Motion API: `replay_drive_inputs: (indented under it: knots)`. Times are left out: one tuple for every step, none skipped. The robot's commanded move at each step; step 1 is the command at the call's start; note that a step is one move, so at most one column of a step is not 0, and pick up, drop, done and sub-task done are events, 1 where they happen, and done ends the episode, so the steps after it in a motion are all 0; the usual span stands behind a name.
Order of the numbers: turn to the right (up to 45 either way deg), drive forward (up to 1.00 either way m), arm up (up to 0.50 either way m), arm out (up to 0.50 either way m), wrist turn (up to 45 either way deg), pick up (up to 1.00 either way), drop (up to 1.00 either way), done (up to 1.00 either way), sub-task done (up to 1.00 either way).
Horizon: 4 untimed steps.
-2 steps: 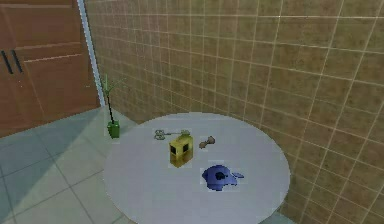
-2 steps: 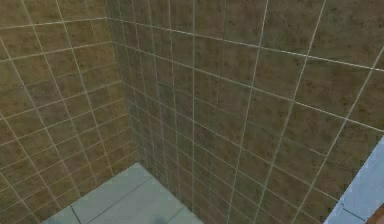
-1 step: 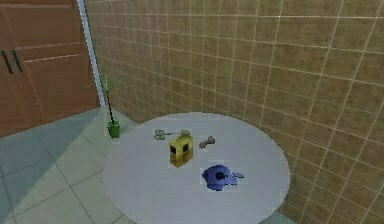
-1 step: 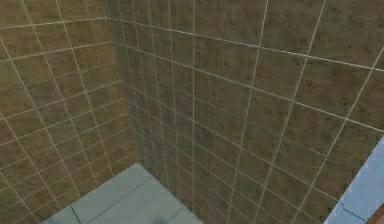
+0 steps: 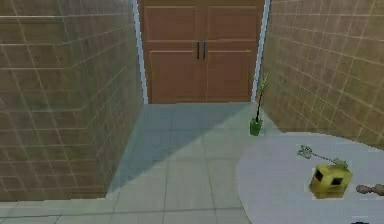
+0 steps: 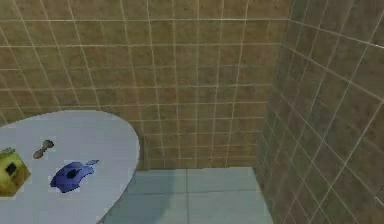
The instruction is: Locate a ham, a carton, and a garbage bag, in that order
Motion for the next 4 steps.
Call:
replay_drive_inputs:
  knots:
    - [-45.0, 0.0, 0.0, 0.0, 0.0, 0.0, 0.0, 0.0, 0.0]
    - [-45.0, 0.0, 0.0, 0.0, 0.0, 0.0, 0.0, 0.0, 0.0]
    - [0.0, 0.3, 0.0, 0.0, 0.0, 0.0, 0.0, 0.0, 0.0]
    - [-45.0, 0.0, 0.0, 0.0, 0.0, 0.0, 0.0, 0.0, 0.0]
